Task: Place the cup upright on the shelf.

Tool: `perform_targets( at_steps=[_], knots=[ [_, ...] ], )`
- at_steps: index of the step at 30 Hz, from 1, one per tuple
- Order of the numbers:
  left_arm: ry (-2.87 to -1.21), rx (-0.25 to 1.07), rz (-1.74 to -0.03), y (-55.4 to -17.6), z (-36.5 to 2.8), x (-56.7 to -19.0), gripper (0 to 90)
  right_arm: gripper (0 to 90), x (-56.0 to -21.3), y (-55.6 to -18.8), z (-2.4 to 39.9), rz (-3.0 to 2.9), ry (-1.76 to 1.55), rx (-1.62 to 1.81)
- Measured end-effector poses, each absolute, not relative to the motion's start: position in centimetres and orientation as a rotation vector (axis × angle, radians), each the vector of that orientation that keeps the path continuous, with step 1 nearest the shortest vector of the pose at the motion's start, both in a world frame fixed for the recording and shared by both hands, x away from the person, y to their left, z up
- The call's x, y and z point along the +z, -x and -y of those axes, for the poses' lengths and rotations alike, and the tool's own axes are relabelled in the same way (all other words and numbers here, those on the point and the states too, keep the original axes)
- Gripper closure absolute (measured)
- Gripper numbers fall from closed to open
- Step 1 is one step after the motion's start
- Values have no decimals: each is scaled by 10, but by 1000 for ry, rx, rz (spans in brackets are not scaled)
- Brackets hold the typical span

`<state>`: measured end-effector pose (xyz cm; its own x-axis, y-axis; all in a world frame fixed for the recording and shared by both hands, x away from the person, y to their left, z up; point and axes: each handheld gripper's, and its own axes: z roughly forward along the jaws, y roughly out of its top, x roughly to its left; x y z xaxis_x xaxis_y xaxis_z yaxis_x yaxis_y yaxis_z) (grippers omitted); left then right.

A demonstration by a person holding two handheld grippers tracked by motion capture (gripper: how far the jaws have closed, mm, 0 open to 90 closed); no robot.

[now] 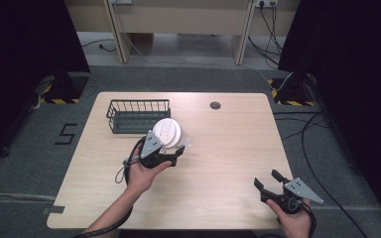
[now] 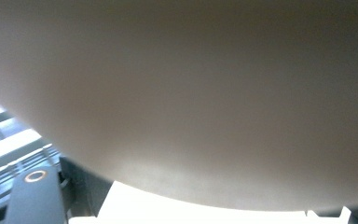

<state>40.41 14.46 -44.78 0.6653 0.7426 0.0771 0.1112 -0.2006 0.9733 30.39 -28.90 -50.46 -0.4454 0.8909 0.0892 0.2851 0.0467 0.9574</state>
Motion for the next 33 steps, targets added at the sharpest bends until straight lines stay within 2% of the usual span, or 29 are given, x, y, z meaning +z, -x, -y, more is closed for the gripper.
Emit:
perform_targets(
  at_steps=[16, 33],
  knots=[
    [-1697, 745, -772, -407, -182, -442, 182, 224, -505, -310, 284, -1787, -1161, 1420],
    [-1661, 813, -864, -430, -218, -431, 182, 225, -507, -316, 280, -1788, -1171, 1430]
  ],
)
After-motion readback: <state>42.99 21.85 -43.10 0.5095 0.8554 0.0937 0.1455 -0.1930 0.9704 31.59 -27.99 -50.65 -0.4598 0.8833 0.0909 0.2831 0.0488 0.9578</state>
